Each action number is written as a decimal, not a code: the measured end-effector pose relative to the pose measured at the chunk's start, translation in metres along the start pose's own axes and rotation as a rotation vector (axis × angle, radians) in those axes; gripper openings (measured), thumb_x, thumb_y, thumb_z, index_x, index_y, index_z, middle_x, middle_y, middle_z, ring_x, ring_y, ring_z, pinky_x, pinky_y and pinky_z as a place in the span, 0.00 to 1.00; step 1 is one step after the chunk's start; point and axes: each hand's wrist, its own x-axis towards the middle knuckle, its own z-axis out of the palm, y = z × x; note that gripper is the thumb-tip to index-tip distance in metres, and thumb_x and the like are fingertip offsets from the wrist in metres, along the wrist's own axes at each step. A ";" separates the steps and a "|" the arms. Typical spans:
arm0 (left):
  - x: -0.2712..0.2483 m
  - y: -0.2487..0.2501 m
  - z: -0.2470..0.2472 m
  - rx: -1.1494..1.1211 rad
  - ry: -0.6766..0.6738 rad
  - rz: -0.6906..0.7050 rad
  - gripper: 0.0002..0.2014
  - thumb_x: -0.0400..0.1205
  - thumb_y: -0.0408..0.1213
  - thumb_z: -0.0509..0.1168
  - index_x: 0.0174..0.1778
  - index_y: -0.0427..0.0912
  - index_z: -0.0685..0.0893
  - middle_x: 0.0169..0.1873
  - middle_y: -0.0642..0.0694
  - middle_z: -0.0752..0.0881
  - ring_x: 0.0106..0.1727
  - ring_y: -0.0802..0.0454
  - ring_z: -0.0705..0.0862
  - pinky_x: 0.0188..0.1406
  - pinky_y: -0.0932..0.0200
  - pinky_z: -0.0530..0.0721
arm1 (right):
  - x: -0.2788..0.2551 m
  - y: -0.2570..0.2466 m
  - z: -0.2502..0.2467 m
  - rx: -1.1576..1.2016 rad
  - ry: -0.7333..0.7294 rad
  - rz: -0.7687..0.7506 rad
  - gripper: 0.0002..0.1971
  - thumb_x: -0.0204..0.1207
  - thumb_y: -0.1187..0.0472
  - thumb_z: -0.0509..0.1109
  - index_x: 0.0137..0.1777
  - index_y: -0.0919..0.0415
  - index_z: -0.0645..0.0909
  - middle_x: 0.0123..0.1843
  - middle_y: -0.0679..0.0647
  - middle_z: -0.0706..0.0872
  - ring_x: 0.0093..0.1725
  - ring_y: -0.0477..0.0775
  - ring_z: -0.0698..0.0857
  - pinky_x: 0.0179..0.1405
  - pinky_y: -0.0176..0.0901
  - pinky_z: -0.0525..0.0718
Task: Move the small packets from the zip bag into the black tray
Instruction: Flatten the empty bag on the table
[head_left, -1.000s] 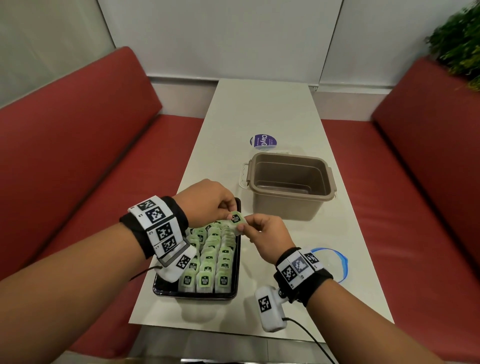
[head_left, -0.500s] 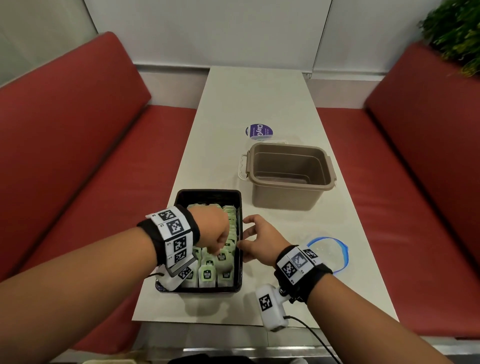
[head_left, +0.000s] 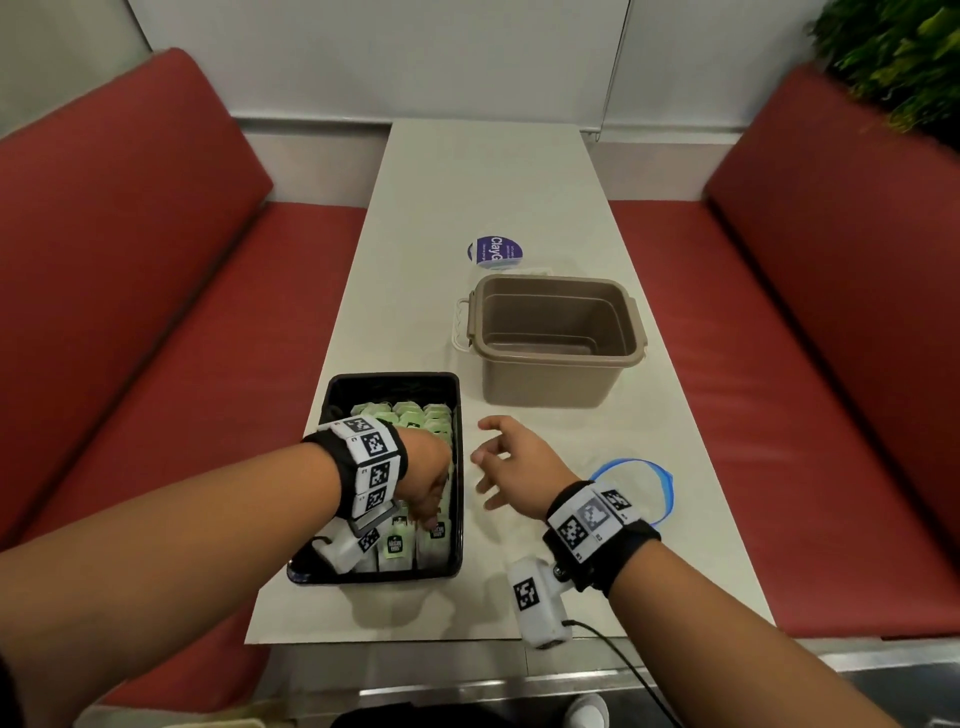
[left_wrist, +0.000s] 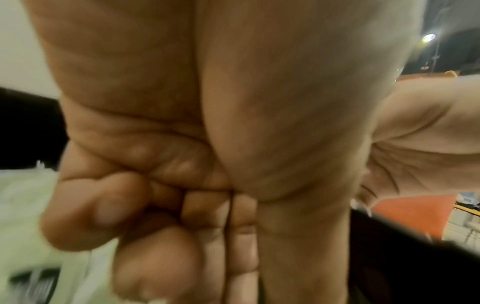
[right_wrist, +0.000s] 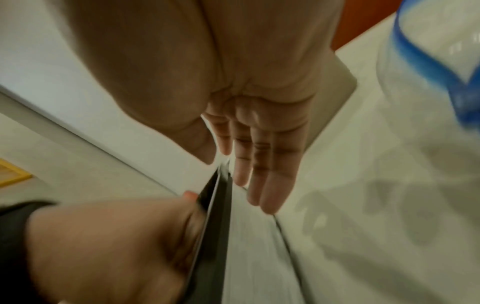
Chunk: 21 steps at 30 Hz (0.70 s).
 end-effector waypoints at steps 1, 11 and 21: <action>-0.005 -0.003 -0.005 0.006 0.018 -0.022 0.17 0.75 0.54 0.75 0.48 0.43 0.92 0.45 0.49 0.92 0.44 0.52 0.87 0.49 0.56 0.85 | -0.001 -0.001 -0.014 -0.030 0.036 -0.029 0.18 0.82 0.71 0.60 0.67 0.53 0.73 0.54 0.58 0.84 0.39 0.55 0.86 0.40 0.56 0.90; -0.035 0.075 -0.066 -0.181 0.528 0.145 0.10 0.79 0.51 0.71 0.49 0.49 0.89 0.45 0.55 0.89 0.49 0.54 0.85 0.50 0.60 0.81 | -0.038 0.042 -0.170 -0.575 0.194 0.010 0.16 0.71 0.66 0.73 0.52 0.45 0.83 0.63 0.49 0.83 0.57 0.50 0.84 0.51 0.35 0.75; 0.079 0.162 -0.009 -0.145 0.354 0.015 0.20 0.75 0.50 0.76 0.62 0.50 0.86 0.65 0.44 0.76 0.61 0.40 0.82 0.62 0.52 0.80 | -0.036 0.131 -0.179 -0.878 -0.036 0.014 0.12 0.67 0.56 0.80 0.50 0.55 0.89 0.76 0.54 0.75 0.71 0.62 0.77 0.68 0.45 0.77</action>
